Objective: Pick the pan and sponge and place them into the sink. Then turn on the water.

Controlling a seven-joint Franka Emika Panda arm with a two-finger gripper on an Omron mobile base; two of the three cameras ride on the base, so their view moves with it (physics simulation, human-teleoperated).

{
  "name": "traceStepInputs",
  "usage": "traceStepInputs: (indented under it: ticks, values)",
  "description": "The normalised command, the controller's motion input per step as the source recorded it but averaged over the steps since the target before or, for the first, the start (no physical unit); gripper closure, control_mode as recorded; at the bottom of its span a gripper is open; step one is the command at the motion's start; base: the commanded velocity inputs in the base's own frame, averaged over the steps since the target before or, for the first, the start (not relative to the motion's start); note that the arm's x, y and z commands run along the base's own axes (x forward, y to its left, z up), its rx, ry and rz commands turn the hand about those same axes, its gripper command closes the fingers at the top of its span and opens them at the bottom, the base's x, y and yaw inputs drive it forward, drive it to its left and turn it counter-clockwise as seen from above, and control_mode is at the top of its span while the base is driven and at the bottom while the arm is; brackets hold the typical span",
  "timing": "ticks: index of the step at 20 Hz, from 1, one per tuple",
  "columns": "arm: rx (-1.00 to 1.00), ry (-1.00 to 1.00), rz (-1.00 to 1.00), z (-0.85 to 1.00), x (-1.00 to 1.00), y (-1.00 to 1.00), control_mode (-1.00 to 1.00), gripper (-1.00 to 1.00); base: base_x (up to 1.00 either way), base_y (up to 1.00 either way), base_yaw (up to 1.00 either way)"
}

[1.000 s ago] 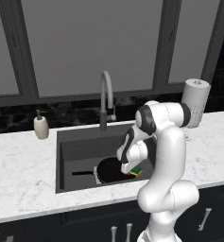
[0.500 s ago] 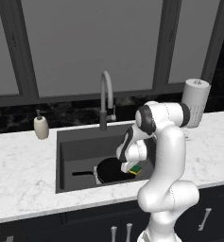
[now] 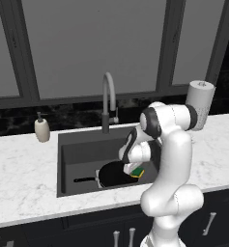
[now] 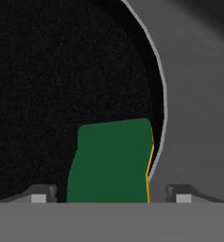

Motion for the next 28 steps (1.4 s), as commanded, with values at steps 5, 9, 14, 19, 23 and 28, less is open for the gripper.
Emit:
traceStepInputs:
  ticks: [5,9,14,19,23,28]
  values:
    - [0.00,0.01,-0.06,0.68,-0.02,0.06,-1.00,-1.00,0.00,0.00,0.00]
    - [0.01,0.02,-0.10,0.99,-0.24,0.00,-1.00,-1.00,0.00,0.00,0.00]
    - [0.04,0.00,-0.16,1.00,-0.51,-0.04,-1.00,-1.00,0.00,0.00,0.00]
    - [0.10,0.00,-0.17,1.00,-0.51,-0.16,-1.00,-1.00,0.00,0.00,0.00]
    - [0.07,0.00,-0.10,0.71,-0.41,-0.18,-1.00,-1.00,0.00,0.00,0.00]
    - [0.00,0.00,0.00,0.00,-0.03,0.00,-1.00,-1.00,0.00,0.00,0.00]
